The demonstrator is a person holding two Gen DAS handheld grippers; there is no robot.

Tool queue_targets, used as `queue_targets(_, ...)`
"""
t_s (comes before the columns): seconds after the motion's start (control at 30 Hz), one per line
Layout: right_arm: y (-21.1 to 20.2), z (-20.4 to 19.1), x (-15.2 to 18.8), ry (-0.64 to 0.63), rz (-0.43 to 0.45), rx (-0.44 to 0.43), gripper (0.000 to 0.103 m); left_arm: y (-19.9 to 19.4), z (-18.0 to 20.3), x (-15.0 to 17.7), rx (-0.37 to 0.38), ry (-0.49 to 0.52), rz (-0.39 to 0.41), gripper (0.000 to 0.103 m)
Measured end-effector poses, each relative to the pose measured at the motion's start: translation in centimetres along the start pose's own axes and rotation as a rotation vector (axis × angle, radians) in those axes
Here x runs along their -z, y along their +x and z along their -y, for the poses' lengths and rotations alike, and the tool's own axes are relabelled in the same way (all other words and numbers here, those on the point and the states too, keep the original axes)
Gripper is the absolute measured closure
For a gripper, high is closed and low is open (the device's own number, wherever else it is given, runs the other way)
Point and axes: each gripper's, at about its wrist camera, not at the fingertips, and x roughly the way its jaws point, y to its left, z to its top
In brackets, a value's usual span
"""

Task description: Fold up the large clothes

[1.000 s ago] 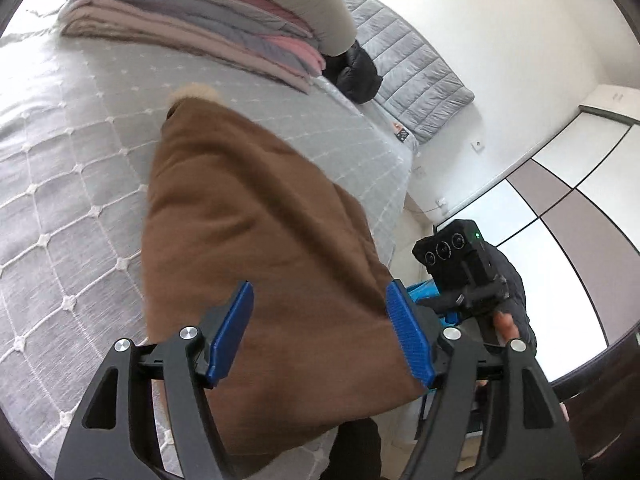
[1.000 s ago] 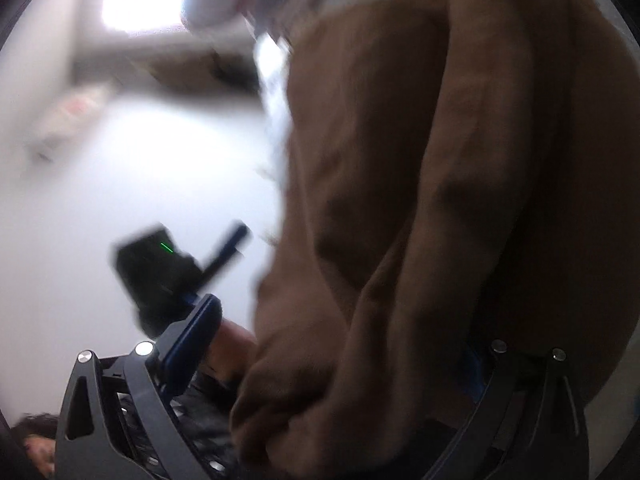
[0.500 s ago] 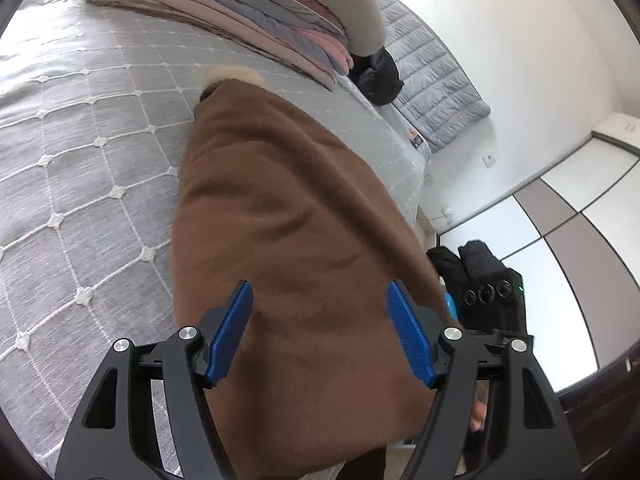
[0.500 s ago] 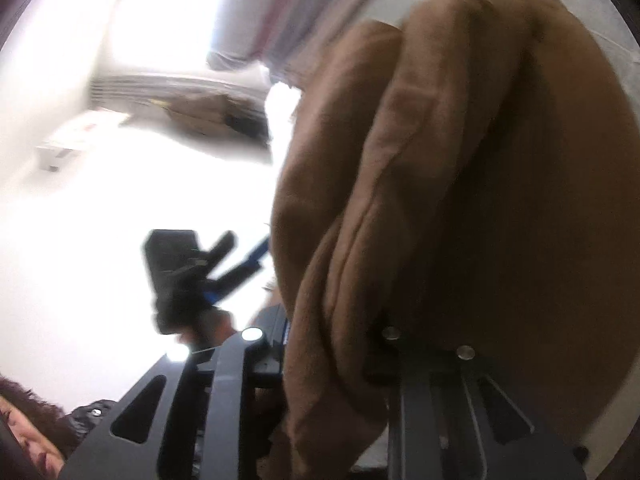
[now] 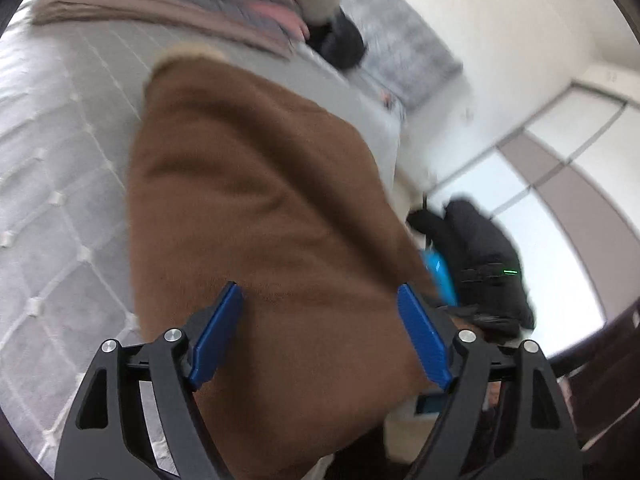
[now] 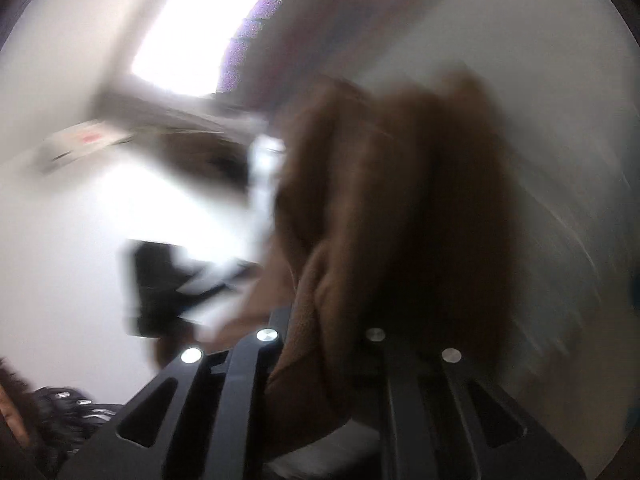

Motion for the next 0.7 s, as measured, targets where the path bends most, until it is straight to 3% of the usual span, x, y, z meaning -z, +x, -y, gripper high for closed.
queue_targets(0.07,-0.3,2.1,0.5,0.051,0.011,-0.1,0.089,1.6,0.6,0.6,-0.008,0.044,-0.037,0.027)
queue_targets(0.13,-1.1,2.3,0.1,0.062,0.015,-0.205,0.08,1.7,1.2,0.7,-0.024,0.08,-0.029,0.019)
queue_targets(0.2,-1.6,2.3,-2.0,0.09,0.006,-0.236,0.058,1.8,1.3,0.7,-0.042,0.099,-0.023,0.018)
queue_targets(0.23,-2.6,2.5,-3.2,0.106,0.05,-0.263,0.045,1.8,1.2,0.7,-0.045,0.097,-0.023,0.018)
queue_targets(0.3,-4.5,2.9,-5.0,0.115,0.107,-0.251,0.043,1.6,0.7,0.7,-0.036,0.078,-0.024,0.018)
queue_targets(0.4,-6.2,4.0,-7.6,0.163,0.149,-0.276,0.028,1.3,0.3,0.9,-0.009,0.069,-0.018,0.018)
queue_targets(0.6,-0.6,0.9,-11.9,0.118,-0.004,-0.228,0.027,1.3,0.4,1.2,-0.007,0.06,-0.005,0.017)
queue_targets(0.7,1.5,0.7,-13.9,0.103,-0.03,-0.188,0.029,1.3,0.4,1.2,0.002,0.053,-0.004,0.017)
